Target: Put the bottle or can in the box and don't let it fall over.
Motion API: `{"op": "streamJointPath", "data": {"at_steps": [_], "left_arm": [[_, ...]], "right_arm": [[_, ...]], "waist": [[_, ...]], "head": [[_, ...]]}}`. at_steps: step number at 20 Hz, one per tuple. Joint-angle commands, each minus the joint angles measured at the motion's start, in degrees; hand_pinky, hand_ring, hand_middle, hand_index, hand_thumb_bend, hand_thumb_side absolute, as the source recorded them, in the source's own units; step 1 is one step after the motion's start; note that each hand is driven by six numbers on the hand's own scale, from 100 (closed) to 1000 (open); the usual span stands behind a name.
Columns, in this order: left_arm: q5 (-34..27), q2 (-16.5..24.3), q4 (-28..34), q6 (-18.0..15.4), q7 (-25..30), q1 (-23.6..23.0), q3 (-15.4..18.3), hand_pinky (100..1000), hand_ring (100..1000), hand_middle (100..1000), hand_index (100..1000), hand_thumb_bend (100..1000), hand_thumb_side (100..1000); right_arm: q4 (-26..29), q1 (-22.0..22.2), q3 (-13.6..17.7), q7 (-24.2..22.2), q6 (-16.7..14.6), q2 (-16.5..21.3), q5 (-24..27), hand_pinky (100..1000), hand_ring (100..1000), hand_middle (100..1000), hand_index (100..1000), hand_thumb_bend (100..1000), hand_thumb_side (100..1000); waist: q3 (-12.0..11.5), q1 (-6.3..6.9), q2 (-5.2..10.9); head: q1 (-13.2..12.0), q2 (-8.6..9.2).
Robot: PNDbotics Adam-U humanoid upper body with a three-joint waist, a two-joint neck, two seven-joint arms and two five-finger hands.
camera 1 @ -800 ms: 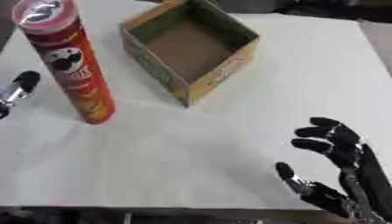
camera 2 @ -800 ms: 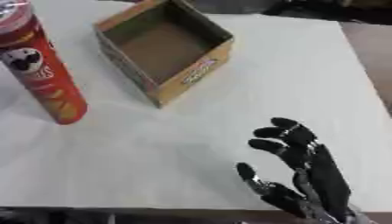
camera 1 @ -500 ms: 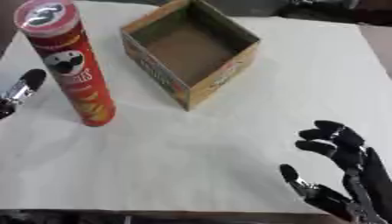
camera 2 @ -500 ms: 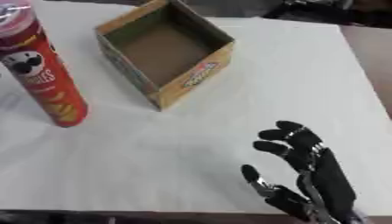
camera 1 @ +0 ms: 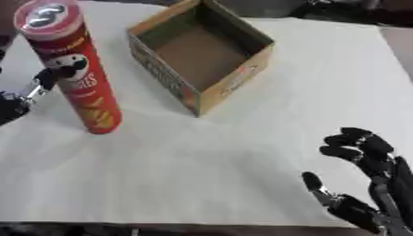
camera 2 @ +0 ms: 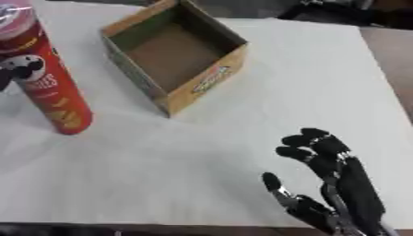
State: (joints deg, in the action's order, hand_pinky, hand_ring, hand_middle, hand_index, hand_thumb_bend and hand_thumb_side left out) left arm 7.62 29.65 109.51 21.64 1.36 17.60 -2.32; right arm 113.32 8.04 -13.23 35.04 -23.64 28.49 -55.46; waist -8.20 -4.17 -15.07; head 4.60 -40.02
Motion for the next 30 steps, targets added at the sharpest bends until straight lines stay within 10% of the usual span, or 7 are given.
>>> {"op": "streamJointPath", "data": {"at_steps": [1, 30], "left_arm": [[0.51, 0.66, -0.41, -1.23, 1.89, 0.65, -0.24, 1000, 1000, 999, 955, 536, 503], [6.73, -3.28, -8.28, -5.14, 3.94, 6.73, -1.46, 1000, 1000, 1000, 955, 579, 534]], "right_arm": [[1.27, -0.16, 0.01, 0.02, 1.06, -0.21, -1.53, 747, 614, 656, 711, 373, 145], [1.27, 1.30, 1.52, -2.14, 5.09, -3.70, -2.10, 760, 624, 691, 715, 305, 205]], "waist": [[0.12, 0.29, 0.54], [0.65, -0.37, -0.38]], "head": [[-0.10, 0.91], [-0.83, 2.19]]}}
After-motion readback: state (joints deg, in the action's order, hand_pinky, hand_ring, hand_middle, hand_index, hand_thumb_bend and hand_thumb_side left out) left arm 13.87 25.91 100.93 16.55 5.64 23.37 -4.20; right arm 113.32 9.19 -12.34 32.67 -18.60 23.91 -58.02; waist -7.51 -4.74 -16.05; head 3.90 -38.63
